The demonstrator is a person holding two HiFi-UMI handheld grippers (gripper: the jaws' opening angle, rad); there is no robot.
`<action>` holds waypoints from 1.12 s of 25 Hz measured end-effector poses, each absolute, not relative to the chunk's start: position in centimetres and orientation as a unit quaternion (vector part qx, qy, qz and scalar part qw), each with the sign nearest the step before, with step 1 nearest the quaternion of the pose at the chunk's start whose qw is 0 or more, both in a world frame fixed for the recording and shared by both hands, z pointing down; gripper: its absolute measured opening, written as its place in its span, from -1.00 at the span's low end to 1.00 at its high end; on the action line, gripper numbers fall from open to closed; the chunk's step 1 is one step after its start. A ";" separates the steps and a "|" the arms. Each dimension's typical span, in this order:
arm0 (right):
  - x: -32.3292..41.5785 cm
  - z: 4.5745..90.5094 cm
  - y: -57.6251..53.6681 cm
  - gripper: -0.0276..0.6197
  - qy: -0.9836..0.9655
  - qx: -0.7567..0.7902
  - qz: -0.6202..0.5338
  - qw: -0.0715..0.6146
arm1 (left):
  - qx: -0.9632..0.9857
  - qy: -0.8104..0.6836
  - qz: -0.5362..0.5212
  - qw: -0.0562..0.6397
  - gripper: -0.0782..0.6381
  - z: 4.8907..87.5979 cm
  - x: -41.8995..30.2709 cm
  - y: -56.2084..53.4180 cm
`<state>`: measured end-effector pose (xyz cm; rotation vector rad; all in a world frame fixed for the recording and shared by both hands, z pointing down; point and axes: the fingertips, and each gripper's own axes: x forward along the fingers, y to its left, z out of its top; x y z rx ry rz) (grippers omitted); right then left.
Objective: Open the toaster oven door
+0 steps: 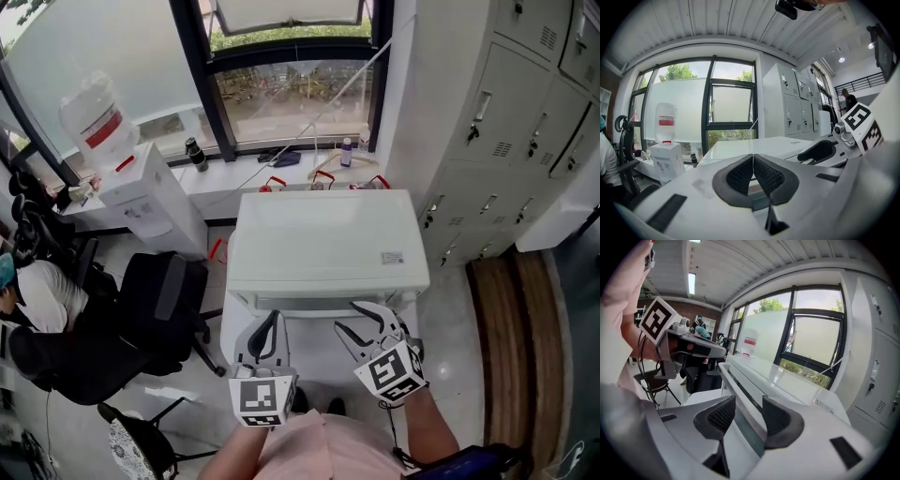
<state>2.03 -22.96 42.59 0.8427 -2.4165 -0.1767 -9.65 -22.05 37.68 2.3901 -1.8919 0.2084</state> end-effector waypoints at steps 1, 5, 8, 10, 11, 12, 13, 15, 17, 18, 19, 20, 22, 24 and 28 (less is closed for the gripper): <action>2.1 42.9 -23.1 -0.35 -0.900 0.314 -0.071 0.294 | 0.782 -0.618 0.069 0.046 -0.74 37.8 -9.8 -22.2; 2.1 43.4 -23.4 -0.36 -0.887 0.315 -0.089 0.325 | 0.783 -0.615 0.076 0.057 -0.74 38.6 -10.3 -22.5; 2.2 43.6 -23.5 -0.42 -0.877 0.314 -0.106 0.348 | 0.784 -0.613 0.074 0.059 -0.74 38.9 -10.3 -22.7; 2.2 43.8 -23.5 -0.47 -0.873 0.308 -0.116 0.360 | 0.786 -0.610 0.074 0.060 -0.74 39.0 -10.2 -22.7; 2.2 43.8 -23.3 -0.48 -0.873 0.304 -0.117 0.363 | 0.787 -0.610 0.074 0.060 -0.74 39.0 -10.1 -22.6; 2.2 43.8 -23.2 -0.50 -0.874 0.301 -0.116 0.364 | 0.788 -0.609 0.074 0.061 -0.74 39.0 -10.1 -22.5; 2.2 43.9 -23.0 -0.51 -0.875 0.298 -0.114 0.364 | 0.788 -0.608 0.074 0.061 -0.74 39.0 -10.1 -22.5; 2.3 43.9 -22.8 -0.52 -0.877 0.297 -0.110 0.362 | 0.789 -0.607 0.075 0.060 -0.74 38.9 -10.0 -22.4; 2.3 43.8 -22.7 -0.52 -0.877 0.298 -0.108 0.360 | 0.790 -0.606 0.074 0.060 -0.74 38.8 -9.9 -22.3; 2.3 43.8 -22.6 -0.52 -0.878 0.298 -0.108 0.360 | 0.790 -0.606 0.073 0.061 -0.74 38.8 -9.9 -22.3; 2.3 43.9 -22.5 -0.52 -0.878 0.297 -0.107 0.360 | 0.790 -0.605 0.073 0.061 -0.74 38.8 -9.8 -22.2; 2.3 43.9 -22.4 -0.52 -0.878 0.296 -0.107 0.360 | 0.790 -0.605 0.073 0.062 -0.74 38.8 -9.8 -22.1; 2.4 43.9 -22.2 -0.53 -0.878 0.295 -0.106 0.361 | 0.790 -0.606 0.073 0.063 -0.74 38.7 -9.8 -22.0; 2.4 43.9 -22.1 -0.53 -0.878 0.295 -0.105 0.362 | 0.791 -0.604 0.075 0.059 -0.74 38.7 -9.8 -21.9; 2.4 44.0 -21.8 -0.54 -0.879 0.293 -0.104 0.362 | 0.790 -0.605 0.080 0.061 -0.74 39.0 -10.1 -21.6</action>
